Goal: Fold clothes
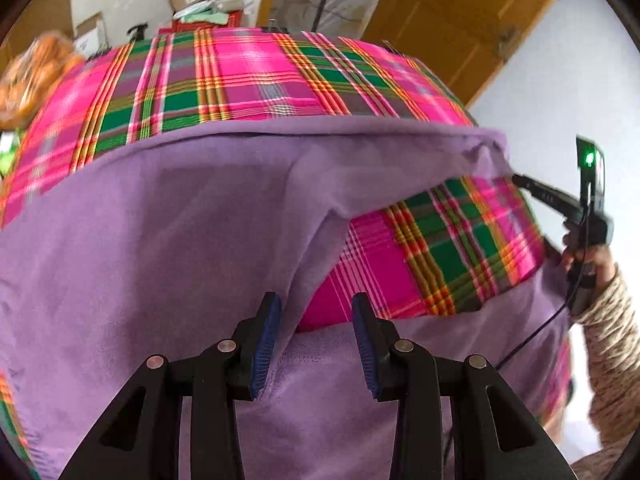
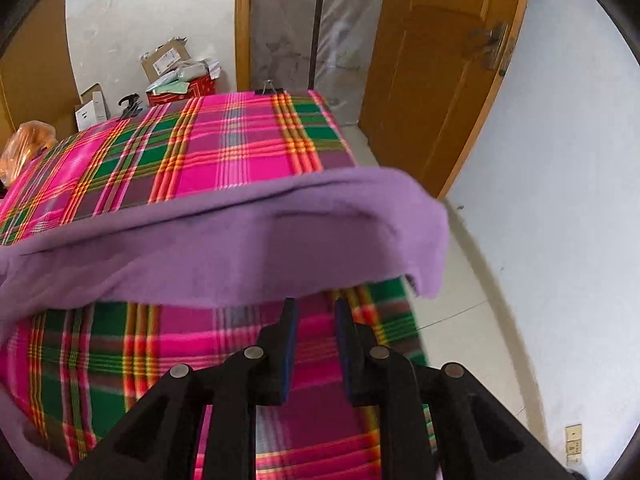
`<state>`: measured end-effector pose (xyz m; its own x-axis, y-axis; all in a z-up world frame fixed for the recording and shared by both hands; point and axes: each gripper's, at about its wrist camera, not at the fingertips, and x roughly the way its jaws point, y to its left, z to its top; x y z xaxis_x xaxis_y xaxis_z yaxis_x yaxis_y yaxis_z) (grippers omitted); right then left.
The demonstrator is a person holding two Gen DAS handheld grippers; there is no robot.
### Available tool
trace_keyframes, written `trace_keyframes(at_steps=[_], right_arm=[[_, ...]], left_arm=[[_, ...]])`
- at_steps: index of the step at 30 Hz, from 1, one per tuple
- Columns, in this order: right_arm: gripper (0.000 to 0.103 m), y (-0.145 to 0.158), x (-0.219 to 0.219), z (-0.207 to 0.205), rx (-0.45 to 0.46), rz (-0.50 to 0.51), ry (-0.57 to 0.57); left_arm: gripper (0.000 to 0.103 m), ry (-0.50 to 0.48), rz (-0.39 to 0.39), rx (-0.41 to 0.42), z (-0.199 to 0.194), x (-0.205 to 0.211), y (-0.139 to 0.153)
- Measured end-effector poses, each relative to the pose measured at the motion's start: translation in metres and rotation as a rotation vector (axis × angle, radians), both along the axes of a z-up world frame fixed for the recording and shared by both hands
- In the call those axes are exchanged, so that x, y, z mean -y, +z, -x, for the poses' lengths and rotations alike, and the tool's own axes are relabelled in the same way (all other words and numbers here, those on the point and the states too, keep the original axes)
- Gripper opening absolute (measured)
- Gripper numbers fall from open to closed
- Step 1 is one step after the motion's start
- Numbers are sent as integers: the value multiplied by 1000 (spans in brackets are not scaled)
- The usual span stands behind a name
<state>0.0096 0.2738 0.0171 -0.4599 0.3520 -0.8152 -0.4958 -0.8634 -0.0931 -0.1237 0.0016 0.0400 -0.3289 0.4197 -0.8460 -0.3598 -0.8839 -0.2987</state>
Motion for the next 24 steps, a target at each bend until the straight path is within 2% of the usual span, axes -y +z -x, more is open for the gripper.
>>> trace_keyframes(at_steps=[5,8,10,13,17,22,24], right_arm=[[19,-8,2,-2,5,11,-8],[19,-11,-2,-2,6,24,-27],[19,-11,-7,-4,4,32,-33],[19,-11,-9,-8,1,40,-36],[19,-11,-17,-8,-36,117,-41],[24,-15,-23,-2,-75,199,-41],[26,-14,-29,0,-102,237,-51]], left_arm=[[39,-37,30,-32,-10,-12,2],[39,-19,103,-26,-5,-19,-8],[39,-30,120,-36,-2,-25,-11],[39,-21,187,-83,3,-32,-12],[39,-25,284,-141,7,-41,-17],[38,-56,341,-156,9,-52,-26],[38,-56,329,-152,11,-51,-26]])
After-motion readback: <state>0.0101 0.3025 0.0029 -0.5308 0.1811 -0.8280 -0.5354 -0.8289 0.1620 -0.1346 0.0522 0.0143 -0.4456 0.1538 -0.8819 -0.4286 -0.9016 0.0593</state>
